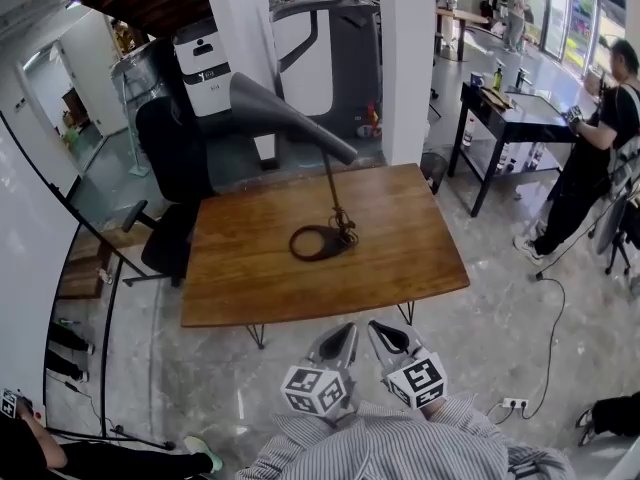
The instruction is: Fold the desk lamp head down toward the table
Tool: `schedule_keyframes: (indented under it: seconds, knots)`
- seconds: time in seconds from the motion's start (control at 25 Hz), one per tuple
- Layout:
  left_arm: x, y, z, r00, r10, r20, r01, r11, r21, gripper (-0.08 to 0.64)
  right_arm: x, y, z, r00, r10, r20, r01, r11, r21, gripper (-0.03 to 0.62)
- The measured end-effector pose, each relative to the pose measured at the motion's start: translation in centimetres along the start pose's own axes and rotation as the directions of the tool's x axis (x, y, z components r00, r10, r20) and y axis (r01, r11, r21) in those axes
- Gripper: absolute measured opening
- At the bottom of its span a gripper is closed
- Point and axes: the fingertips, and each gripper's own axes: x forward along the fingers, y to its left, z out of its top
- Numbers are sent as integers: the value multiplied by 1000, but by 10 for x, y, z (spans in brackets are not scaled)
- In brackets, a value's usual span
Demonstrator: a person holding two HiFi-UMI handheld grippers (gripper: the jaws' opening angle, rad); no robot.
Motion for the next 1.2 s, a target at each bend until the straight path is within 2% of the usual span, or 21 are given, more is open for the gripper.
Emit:
schedule_keyframes:
  seconds: [0.16,0.36,0.56,0.64,0.8,1.04,1.2]
  knots:
    - [6,4,4,999,-3,35,3,1000,8,6,-3,-11,-3,1000,2,13,-2,1000,-8,0]
    - [21,17,-2,999,33,10,-33,999,24,6,1,-22,-14,1000,14,-10,-14,1000,-9,0]
    - [53,45,13,1000,23,1,-23,999,39,6,35,-45,-6,1000,-1,-12,0,999,-33,0]
    - [69,58,22,1000,6,-5,-5,998,56,6,53,-55,0,1000,-11,-9,11,999,-41,0]
    - [100,85,40,999,-48,-24,49,998,43,6,88,-77,15,999,-31,-18,30,998,-52,0]
    - [139,128,70,996,-75,-44,79,993,86,6,134,-112,36,995,-99,30,99,995,-18,0]
    - [159,152,85,995,-90,-48,95,988,122,6,161,-130,47,989,-142,49,145,988,-51,0]
